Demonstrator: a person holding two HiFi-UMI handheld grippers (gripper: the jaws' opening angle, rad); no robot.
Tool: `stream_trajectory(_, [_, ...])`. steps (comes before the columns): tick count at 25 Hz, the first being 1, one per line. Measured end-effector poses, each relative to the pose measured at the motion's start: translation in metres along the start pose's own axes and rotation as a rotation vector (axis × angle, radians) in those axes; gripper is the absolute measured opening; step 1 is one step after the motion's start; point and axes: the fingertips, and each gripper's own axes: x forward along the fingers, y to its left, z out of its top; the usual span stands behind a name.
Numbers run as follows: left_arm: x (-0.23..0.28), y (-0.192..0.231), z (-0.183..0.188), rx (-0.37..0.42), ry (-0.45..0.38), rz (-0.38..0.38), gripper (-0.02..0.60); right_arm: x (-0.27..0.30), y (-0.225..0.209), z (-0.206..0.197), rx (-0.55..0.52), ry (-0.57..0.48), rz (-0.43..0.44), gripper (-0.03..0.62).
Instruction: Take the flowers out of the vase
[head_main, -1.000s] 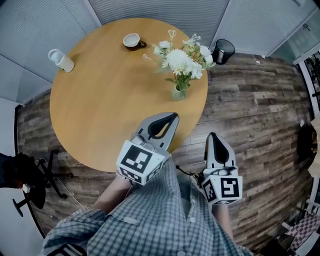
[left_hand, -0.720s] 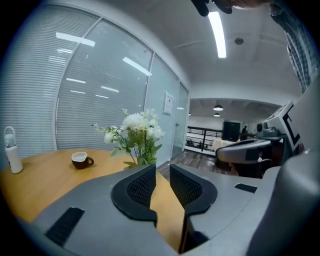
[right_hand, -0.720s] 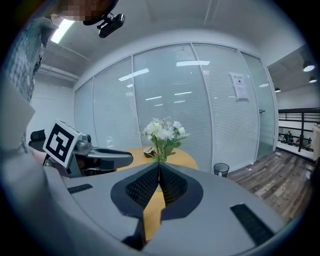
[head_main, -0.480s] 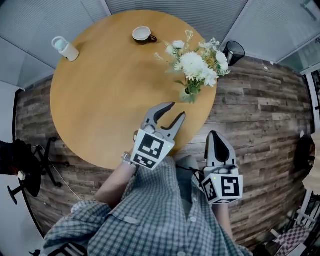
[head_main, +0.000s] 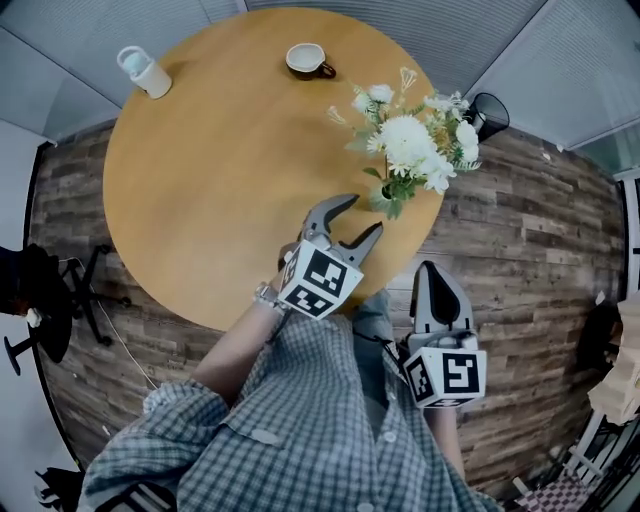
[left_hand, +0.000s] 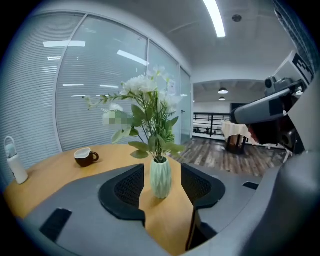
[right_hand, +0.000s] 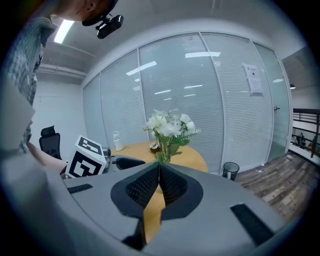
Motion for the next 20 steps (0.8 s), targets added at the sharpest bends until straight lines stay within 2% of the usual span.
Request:
stream_trajectory(5, [0.022, 0.003, -0.01, 0.038, 0.042, 0.017, 0.244, 0.017, -0.008, 0.003, -0.015, 0.025, 0.039, 0.009])
stream_trajectory(13, [0.054, 0.006, -0.019, 0.064, 0.091, 0.051, 0.245, 0.035, -0.025, 0.003, -0.029, 0.065, 0.068, 0.009])
stream_trajectory(20, [0.067, 0.007, -0.023, -0.008, 0.1, 0.073, 0.245, 0.046, -0.035, 0.0, -0.036, 0.1, 0.095, 0.011])
